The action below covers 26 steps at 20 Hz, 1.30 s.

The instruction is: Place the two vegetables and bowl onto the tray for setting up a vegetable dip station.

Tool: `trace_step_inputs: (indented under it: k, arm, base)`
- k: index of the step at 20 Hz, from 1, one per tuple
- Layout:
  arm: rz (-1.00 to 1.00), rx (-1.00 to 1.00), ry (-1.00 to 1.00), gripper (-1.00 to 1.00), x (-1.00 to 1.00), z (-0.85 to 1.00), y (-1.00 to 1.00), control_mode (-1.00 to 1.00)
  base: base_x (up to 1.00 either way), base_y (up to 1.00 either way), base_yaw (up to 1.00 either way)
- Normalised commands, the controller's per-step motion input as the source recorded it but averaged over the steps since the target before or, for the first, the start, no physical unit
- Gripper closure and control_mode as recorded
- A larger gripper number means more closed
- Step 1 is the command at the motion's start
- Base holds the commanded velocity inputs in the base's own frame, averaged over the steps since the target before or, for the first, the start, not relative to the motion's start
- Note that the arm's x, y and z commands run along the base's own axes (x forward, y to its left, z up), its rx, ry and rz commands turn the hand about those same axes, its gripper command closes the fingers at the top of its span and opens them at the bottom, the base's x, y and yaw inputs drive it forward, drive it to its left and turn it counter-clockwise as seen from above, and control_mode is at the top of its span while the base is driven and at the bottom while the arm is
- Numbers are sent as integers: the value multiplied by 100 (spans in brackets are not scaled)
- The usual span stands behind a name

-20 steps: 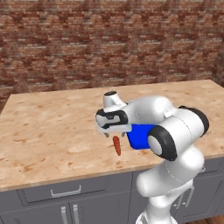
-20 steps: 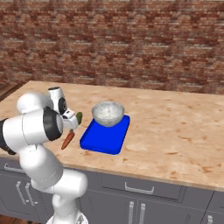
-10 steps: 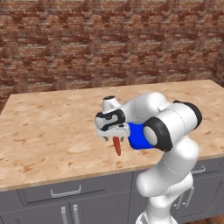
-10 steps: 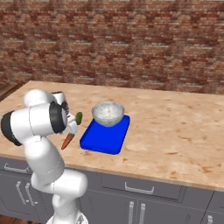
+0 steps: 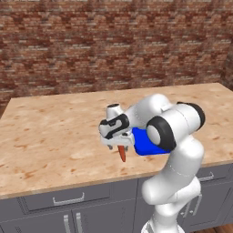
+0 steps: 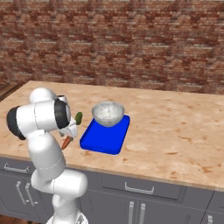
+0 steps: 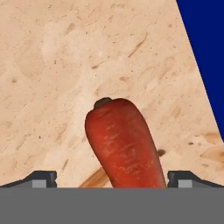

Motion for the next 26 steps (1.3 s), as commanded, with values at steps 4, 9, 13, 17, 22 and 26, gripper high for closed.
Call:
trace_step_inputs:
  k: [4,9,13,17,22,26]
  arm:
    - [-2,0,0,-100,3,-25,0,-100]
    - [-1,-1,0,-100,2,-23,0,-100]
    - [-1,0,0,100,0,-23,0,-100]
    - [-2,0,0,100,0,-26,0,-100]
    - [-4,0,0,100,-1,-31,0,-100]
    - [-5,0,0,100,0,-31,1,-100]
  base:
    - [0,0,0]
    - [0,0,0]
    - [0,0,0]
    - [0,0,0]
    - [0,0,0]
    - [0,0,0]
